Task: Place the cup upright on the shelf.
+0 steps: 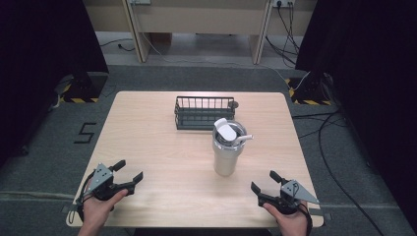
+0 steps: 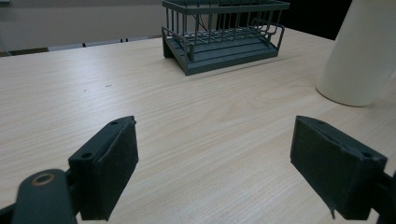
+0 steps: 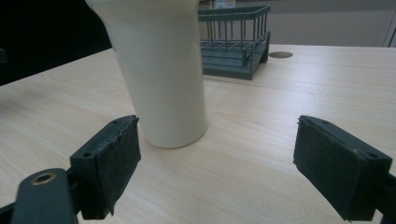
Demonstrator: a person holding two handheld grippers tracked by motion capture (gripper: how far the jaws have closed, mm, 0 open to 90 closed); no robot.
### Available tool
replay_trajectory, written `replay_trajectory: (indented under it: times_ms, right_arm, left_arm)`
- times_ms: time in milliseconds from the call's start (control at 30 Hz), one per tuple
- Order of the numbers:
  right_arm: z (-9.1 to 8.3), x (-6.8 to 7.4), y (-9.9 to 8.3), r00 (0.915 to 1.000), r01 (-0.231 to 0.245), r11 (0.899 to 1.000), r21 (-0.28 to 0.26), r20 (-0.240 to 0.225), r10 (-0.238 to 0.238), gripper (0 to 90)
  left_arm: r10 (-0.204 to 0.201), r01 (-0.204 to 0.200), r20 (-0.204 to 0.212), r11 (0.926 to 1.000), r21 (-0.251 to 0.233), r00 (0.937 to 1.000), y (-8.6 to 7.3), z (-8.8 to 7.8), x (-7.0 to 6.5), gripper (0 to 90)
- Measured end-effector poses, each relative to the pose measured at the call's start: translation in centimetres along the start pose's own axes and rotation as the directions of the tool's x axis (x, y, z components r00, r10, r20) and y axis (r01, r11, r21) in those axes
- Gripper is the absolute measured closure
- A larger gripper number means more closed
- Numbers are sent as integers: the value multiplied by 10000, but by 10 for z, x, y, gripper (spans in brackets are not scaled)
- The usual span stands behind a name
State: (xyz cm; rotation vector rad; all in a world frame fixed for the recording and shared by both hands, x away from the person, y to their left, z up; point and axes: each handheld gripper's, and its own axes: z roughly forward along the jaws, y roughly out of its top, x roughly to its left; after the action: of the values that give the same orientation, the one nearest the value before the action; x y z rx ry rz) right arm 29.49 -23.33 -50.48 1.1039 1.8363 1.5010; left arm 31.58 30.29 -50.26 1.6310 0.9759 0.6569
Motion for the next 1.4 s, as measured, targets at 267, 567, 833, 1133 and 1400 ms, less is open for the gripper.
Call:
replay_trajectory:
  times_ms: [267,567,833,1133,1400]
  right_arm:
    - [4,7,4,9997,205,9998,-48,-90,-205,151]
    - [20,16,13,9983,476,9988,-139,-336,-481,152]
    - [37,20,17,9972,568,9984,-70,-485,-570,151]
    - [58,23,23,9956,673,9977,-51,-649,-675,151]
    - [71,26,26,9944,737,9973,-38,-757,-738,150]
  left_arm:
    - [119,-117,-128,9998,130,9998,-2,2,-1,145]
    - [75,-73,-110,9998,207,9999,-3,4,0,146]
    - [93,-90,-118,9997,209,9999,-3,4,0,146]
    - [191,-188,-182,9996,194,9997,-3,4,0,146]
    - [176,-172,-195,9996,202,9997,-3,4,0,146]
